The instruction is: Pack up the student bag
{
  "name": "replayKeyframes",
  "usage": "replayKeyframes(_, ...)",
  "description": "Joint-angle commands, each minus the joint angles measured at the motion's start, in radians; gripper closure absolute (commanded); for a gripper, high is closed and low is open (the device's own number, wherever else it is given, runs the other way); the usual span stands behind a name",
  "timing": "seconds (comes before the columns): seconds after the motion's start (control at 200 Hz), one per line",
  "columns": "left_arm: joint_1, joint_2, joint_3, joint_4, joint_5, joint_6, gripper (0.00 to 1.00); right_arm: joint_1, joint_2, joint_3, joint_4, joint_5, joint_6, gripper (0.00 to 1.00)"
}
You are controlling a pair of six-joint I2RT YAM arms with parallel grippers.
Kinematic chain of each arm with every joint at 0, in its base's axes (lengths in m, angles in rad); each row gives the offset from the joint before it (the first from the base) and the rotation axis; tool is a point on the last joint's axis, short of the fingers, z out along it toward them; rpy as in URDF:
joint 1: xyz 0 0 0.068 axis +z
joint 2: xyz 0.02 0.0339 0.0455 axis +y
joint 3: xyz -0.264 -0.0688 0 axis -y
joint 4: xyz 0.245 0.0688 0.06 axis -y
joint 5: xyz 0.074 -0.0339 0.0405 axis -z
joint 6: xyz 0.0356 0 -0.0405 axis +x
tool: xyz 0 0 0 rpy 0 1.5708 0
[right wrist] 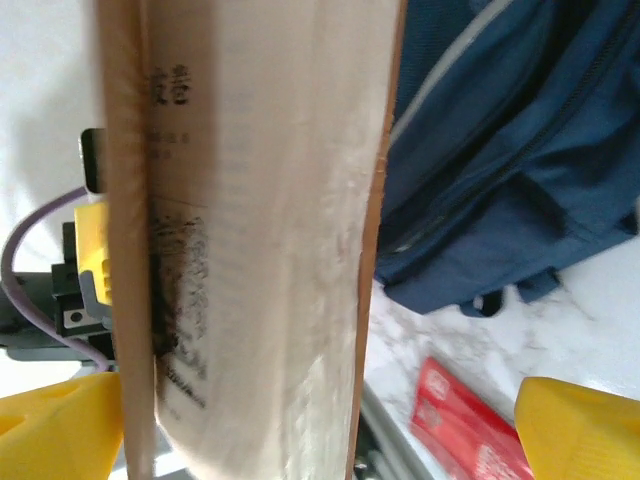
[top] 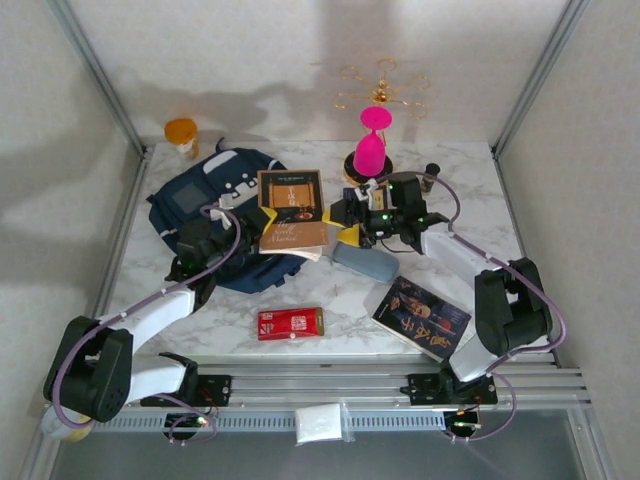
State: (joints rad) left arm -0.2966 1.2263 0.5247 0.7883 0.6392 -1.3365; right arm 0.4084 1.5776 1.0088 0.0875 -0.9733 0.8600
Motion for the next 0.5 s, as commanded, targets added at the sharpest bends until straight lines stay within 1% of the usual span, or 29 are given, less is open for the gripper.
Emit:
replayKeyframes(0.0,-0.042,-0.043,0.092,0.185,0.002,-0.063,1.0,0.009,-0.039,-0.042,0.343,-0.097,0.198,0.01)
replayKeyframes(0.11,-0.074,-0.035,0.14,0.191,-0.021,-0.067,1.0,0.011,-0.039,-0.06,0.542,-0.126,0.33,0.01)
replayKeyframes(0.16,-0.088,-0.029,0.156,0.194,-0.025,-0.072,1.0,0.01,-0.034,-0.062,0.602,-0.133,0.372,0.01)
replayKeyframes(0.265,-0.106,-0.02,0.167,0.243,-0.039,-0.102,1.0,0.012,-0.027,-0.089,0.731,-0.123,0.451,0.01)
replayKeyframes(0.32,-0.107,-0.016,0.172,0.242,-0.043,-0.115,1.0,0.011,-0.028,-0.11,0.835,-0.119,0.511,0.02)
replayKeyframes(0.395,-0.108,-0.02,0.169,0.225,-0.055,-0.105,1.0,0.014,-0.029,-0.123,0.998,-0.12,0.608,0.08)
replayKeyframes(0.451,-0.108,-0.024,0.179,0.132,-0.055,-0.057,1.0,0.014,-0.033,-0.123,1.086,-0.122,0.664,0.17)
replayKeyframes(0.496,-0.108,-0.029,0.189,0.046,-0.056,-0.009,1.0,0.015,-0.041,-0.121,1.113,-0.12,0.689,0.25)
